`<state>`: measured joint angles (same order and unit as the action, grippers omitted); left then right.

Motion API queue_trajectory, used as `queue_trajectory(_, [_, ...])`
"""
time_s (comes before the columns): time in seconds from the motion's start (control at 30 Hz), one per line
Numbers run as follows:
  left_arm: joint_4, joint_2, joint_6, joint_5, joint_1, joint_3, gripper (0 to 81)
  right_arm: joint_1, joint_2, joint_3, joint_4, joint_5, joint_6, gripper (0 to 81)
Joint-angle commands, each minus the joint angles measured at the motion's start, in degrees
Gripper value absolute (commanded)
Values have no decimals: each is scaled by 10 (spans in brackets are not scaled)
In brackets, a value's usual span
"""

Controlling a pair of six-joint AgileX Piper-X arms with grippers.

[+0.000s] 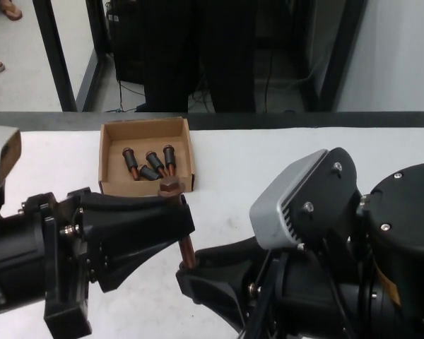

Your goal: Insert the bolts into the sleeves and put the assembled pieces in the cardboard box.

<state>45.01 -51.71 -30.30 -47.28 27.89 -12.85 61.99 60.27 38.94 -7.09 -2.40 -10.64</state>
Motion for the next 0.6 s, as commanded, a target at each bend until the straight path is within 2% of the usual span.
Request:
queue_trajectory(0.0, [-7, 0, 12, -5, 3, 3, 8, -3, -13, 12, 82, -11, 3, 3])
queue_trajectory(0.23, [-7, 0, 12, 36, 3, 3, 8, -3, -13, 12, 98, -14, 3, 3])
queue_trajectory(0.57, [-11, 0, 11, 40, 3, 3, 8, -3, -13, 12, 113, -29, 8, 3])
